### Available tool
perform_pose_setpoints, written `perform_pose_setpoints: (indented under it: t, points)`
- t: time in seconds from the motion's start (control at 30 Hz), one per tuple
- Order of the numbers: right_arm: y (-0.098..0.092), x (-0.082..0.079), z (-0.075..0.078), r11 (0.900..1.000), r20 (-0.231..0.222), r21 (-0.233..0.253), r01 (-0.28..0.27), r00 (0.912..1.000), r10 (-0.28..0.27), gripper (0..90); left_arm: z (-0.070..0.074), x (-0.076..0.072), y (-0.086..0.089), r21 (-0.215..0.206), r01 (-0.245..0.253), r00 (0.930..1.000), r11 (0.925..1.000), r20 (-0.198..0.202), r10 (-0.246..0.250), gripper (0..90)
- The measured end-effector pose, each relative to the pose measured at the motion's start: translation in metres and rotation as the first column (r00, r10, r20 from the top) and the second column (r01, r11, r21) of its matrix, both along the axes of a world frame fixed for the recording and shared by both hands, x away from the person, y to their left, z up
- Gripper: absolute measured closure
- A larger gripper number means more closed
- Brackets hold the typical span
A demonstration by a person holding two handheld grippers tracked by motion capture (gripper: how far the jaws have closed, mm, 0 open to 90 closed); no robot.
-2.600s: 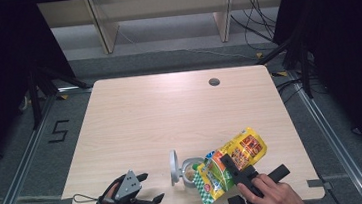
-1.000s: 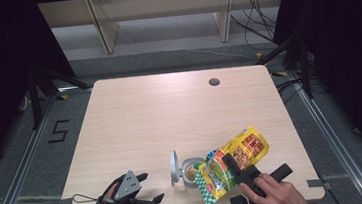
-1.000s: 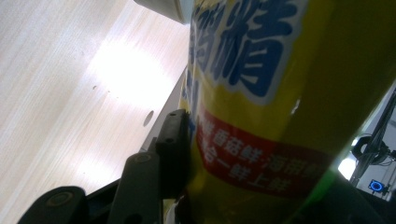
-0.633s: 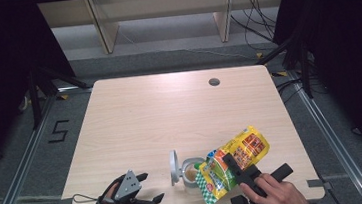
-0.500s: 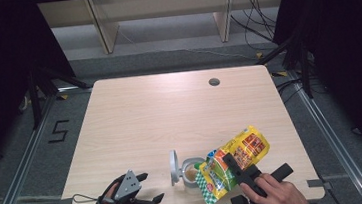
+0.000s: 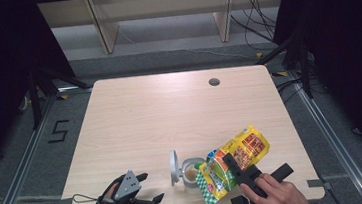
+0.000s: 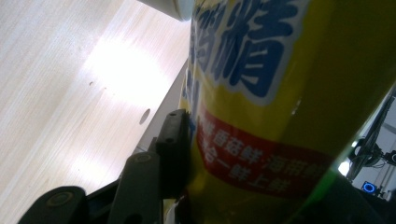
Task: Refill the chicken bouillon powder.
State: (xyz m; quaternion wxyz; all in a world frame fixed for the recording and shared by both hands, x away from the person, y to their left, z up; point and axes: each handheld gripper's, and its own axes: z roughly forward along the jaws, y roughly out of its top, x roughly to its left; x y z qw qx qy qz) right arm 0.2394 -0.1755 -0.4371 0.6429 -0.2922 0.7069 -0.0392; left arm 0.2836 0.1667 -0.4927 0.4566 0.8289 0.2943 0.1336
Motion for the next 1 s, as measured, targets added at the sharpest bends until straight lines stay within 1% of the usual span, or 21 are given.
perform_pose_setpoints:
  t: [0.03,0.13,0.17,0.23,0.3,0.33,0.37,0.43,0.47,0.53,0.67,0.7,0.73,0.8,0.87,0.9,0.93,1.0]
  points:
    - [-0.0001,0.0001,0.0001,1.0,0.002,0.0,-0.002,1.0,0.002,60.4,-0.0002,-0.0002,-0.0005,-0.009,-0.001,1.0,1.0,-0.002,0.001,16.0]
    - [0.0004,0.0007,0.0012,1.0,0.001,-0.01,-0.009,1.0,0.009,60.5,-0.0001,0.0,-0.0001,0.0,0.0,1.0,1.0,0.0,0.0,16.0]
    - [-0.0001,0.0004,0.0008,1.0,0.008,-0.003,-0.014,0.9999,0.014,60.6,0.0,0.0002,0.0,0.002,0.002,1.0,1.0,0.002,-0.002,16.0]
    - [-0.0001,0.0005,0.0008,1.0,0.009,-0.003,-0.014,0.9999,0.014,60.6,0.0,0.0003,-0.0001,0.001,0.004,1.0,1.0,0.005,-0.004,16.0]
    - [0.0001,-0.0001,0.001,1.0,0.005,-0.013,-0.012,0.9999,0.012,60.6,-0.0001,0.0,-0.0001,0.001,0.0,1.0,1.0,0.0,0.0,16.0]
    - [0.0001,-0.0001,0.001,1.0,0.004,-0.012,-0.013,0.9999,0.013,60.6,-0.0001,0.0003,0.0001,0.003,0.003,1.0,1.0,0.003,-0.003,16.0]
    - [-0.0005,-0.0007,0.0003,1.0,0.006,0.0,-0.003,1.0,0.003,60.6,-0.0003,-0.0002,-0.0005,-0.008,0.0,1.0,1.0,-0.003,0.0,16.0]
    - [-0.0002,-0.0007,0.0007,1.0,0.006,-0.008,-0.003,1.0,0.003,60.6,0.0002,0.0005,0.0005,0.007,0.007,0.9999,1.0,0.008,-0.007,16.0]
    - [0.0004,-0.0002,0.0017,1.0,0.0,-0.019,-0.01,0.9999,0.011,60.6,0.0003,0.0004,0.0004,0.006,0.006,1.0,1.0,0.006,-0.006,16.0]
    - [0.0003,-0.0004,0.0019,1.0,0.002,-0.022,-0.01,0.9999,0.01,60.7,0.0,0.0001,0.0001,0.0,0.001,1.0,1.0,0.003,-0.001,16.0]
    - [0.0002,-0.0009,0.0019,1.0,0.004,-0.016,-0.013,0.9999,0.013,60.8,0.0004,0.0003,0.0004,0.006,-0.001,0.9999,1.0,0.01,0.001,16.0]
    - [0.0005,-0.0006,0.002,1.0,0.001,-0.02,-0.013,0.9999,0.013,60.8,0.0003,0.0003,0.0002,0.0,0.003,0.9999,1.0,0.01,-0.003,16.0]
    - [-0.0003,-0.0015,0.0011,1.0,0.002,-0.009,-0.005,1.0,0.005,60.9,0.0004,0.0,0.0005,0.007,-0.001,1.0,1.0,0.007,0.001,16.0]
    - [0.0001,-0.001,0.0018,1.0,0.001,-0.017,-0.014,0.9999,0.014,60.9,0.0007,0.0003,0.0006,0.011,0.004,0.9999,0.9999,0.013,-0.004,15.9]
    - [0.0002,-0.0007,0.002,1.0,0.002,-0.021,-0.012,0.9999,0.012,61.0,0.0005,0.0001,0.0005,0.009,0.0,1.0,1.0,0.01,0.0,16.0]
    - [-0.0001,-0.0011,0.0021,1.0,0.002,-0.02,-0.011,0.9999,0.011,61.1,0.0007,0.0002,0.0007,0.013,0.004,0.9999,0.9999,0.013,-0.004,16.0]
    - [-0.0002,-0.0013,0.0022,1.0,0.002,-0.018,-0.013,0.9999,0.013,61.2,0.0011,0.0014,0.0013,0.021,0.019,0.9995,0.9996,0.026,-0.019,16.0]
    - [-0.0001,-0.0011,0.0023,1.0,0.004,-0.02,-0.014,0.9999,0.014,61.7,0.0004,0.0,0.0004,0.005,-0.002,1.0,1.0,0.007,0.002,16.0]
